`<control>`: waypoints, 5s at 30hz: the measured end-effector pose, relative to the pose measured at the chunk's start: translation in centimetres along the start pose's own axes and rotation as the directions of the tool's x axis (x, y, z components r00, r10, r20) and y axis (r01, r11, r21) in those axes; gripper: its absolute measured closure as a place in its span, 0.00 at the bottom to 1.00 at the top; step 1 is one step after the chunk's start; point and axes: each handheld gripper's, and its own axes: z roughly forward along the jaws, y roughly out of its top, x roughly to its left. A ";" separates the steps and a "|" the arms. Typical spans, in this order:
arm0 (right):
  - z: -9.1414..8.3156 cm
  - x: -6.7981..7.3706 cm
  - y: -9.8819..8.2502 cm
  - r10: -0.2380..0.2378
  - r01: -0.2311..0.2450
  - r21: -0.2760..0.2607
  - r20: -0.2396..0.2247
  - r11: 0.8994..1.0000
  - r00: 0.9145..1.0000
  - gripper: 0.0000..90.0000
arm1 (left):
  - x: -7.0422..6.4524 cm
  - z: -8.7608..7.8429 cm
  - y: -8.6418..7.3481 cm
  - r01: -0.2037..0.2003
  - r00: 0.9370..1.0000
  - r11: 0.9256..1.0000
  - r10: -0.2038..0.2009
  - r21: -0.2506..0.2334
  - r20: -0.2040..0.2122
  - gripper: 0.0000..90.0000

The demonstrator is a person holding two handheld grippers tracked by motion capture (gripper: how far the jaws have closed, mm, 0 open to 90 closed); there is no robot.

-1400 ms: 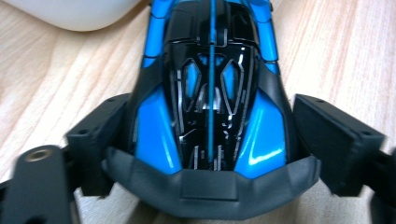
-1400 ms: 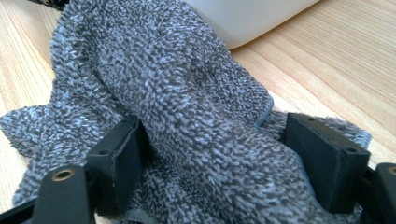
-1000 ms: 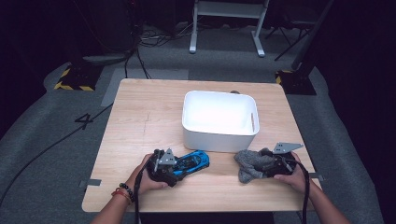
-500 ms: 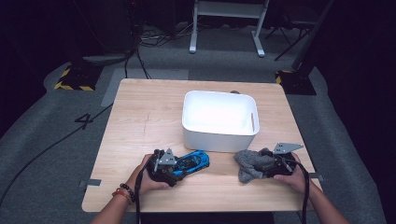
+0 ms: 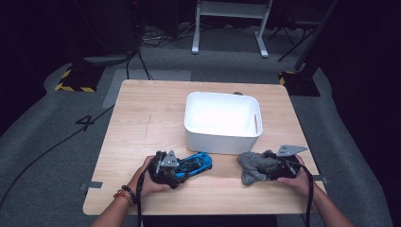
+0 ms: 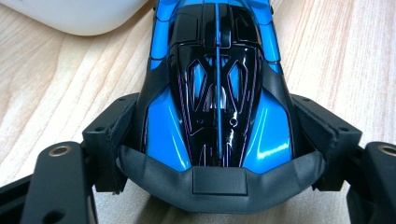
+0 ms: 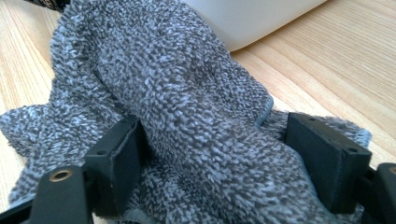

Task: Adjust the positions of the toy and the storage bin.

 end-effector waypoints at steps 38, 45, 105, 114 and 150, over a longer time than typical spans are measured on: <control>0.0 -0.2 0.0 -0.007 0.007 0.001 -0.012 1.000 1.000 0.23 | -1.1 -5.9 2.6 0.029 0.997 0.952 -0.047 -0.305 -0.053 0.27; 0.0 -0.2 0.0 -0.007 0.007 0.002 -0.011 1.000 1.000 0.23 | -1.0 -6.8 3.1 0.020 0.996 0.944 -0.045 -0.330 -0.070 0.27; 0.0 -0.2 0.0 -0.008 0.008 0.002 -0.013 1.000 1.000 0.23 | 2.2 -16.1 12.5 -0.084 0.976 0.898 -0.013 -0.431 -0.218 0.27; 0.0 -0.2 0.0 -0.005 0.005 0.001 -0.015 1.000 1.000 0.23 | 2.7 -15.8 14.4 -0.098 0.978 0.890 0.003 -0.444 -0.210 0.27; 0.0 -0.2 0.0 -0.002 0.002 -0.002 -0.019 1.000 1.000 0.23 | 4.5 -9.9 21.0 -0.131 0.983 0.903 0.063 -0.410 -0.174 0.27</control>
